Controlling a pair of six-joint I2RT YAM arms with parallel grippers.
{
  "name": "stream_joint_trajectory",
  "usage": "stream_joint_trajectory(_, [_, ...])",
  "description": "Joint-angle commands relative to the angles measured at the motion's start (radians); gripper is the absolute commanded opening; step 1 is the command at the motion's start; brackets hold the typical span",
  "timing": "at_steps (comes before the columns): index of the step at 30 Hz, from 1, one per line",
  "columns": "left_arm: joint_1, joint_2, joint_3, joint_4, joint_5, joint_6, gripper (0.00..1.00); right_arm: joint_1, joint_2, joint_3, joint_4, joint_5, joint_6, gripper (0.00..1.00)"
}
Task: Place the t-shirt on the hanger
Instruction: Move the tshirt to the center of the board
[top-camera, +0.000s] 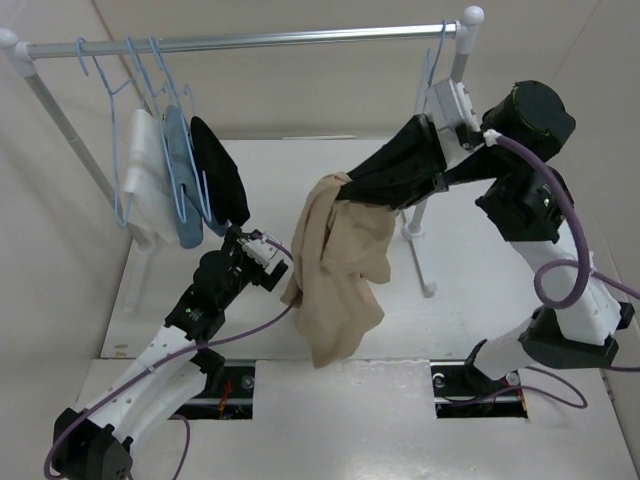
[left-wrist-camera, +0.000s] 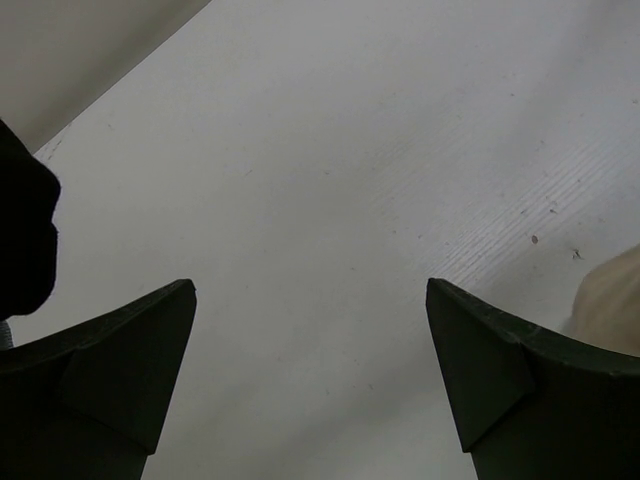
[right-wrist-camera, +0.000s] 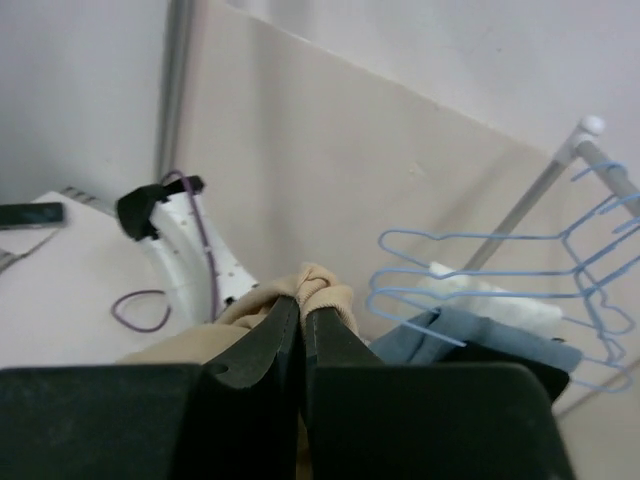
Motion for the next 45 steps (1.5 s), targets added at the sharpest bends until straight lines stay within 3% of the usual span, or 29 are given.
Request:
stream_joint_trajectory(1, [0.001,-0.014,0.01,0.017,-0.005,0.01,0.99,0.077,0.08,0.227,-0.388,0.352,-0.253,0.0])
stream_joint_trajectory(3, [0.001,-0.014,0.01,0.017,-0.005,0.01,0.99,0.077,0.074,0.242,-0.395,0.446,-0.253,0.0])
stream_joint_trajectory(4, [0.001,-0.024,-0.001,0.017,-0.005,0.01,0.99,0.077,0.057,0.211,-0.372,0.553,-0.262,0.0])
stream_joint_trajectory(7, [0.001,-0.034,-0.01,0.017,-0.005,0.01,1.0,0.077,0.011,0.09,-0.304,0.687,-0.262,0.0])
stream_joint_trajectory(11, [0.001,-0.044,-0.01,0.008,-0.005,0.01,1.0,0.077,0.06,0.101,-0.341,0.898,-0.212,0.0])
stream_joint_trajectory(18, [0.001,-0.053,-0.019,0.017,-0.078,0.01,1.0,-0.05,0.188,0.114,-0.448,0.916,-0.011,0.0])
stream_joint_trajectory(21, [0.001,-0.062,-0.03,0.017,-0.118,0.01,1.0,-0.156,0.2,0.07,-0.504,0.875,0.081,0.28])
stream_joint_trajectory(22, [0.001,-0.062,-0.041,0.017,-0.118,0.01,1.0,-0.176,0.211,0.07,-0.521,0.875,0.082,0.42])
stream_joint_trajectory(23, [0.001,-0.062,-0.041,0.017,-0.133,0.01,1.0,-0.186,0.227,0.08,-0.542,0.875,0.082,0.66])
stream_joint_trajectory(26, [0.001,-0.062,-0.041,0.017,-0.144,0.01,1.0,-0.135,0.269,0.171,-0.646,0.914,0.016,0.99])
stream_joint_trajectory(29, [0.001,-0.051,-0.041,0.017,-0.132,0.023,1.0,-0.066,0.303,0.199,-0.711,1.018,-0.044,1.0])
stream_joint_trajectory(33, [0.001,-0.042,-0.032,-0.008,-0.088,0.033,1.0,-0.01,0.288,0.054,-0.711,0.985,-0.078,0.98])
stream_joint_trajectory(36, [0.001,-0.042,-0.012,-0.045,-0.04,0.056,1.0,0.024,0.26,-0.068,-0.702,1.0,-0.125,0.86])
stream_joint_trajectory(37, [0.001,-0.042,-0.012,-0.075,-0.031,0.07,1.0,0.048,0.236,-0.147,-0.702,1.0,-0.139,0.76])
stream_joint_trajectory(38, [0.001,-0.042,-0.012,-0.087,-0.031,0.07,1.0,0.059,0.226,-0.187,-0.693,1.0,-0.167,0.73])
stream_joint_trajectory(39, [0.001,-0.053,-0.012,-0.101,-0.031,0.07,1.0,0.059,0.212,-0.233,-0.679,0.961,-0.167,0.73])
stream_joint_trajectory(43, [0.001,-0.125,-0.033,-0.158,-0.04,0.073,0.97,0.105,0.117,-0.496,-0.55,0.936,-0.167,0.9])
stream_joint_trajectory(45, [0.001,-0.171,-0.051,-0.206,-0.013,0.105,0.97,0.114,0.091,-0.628,-0.486,0.936,-0.178,0.92])
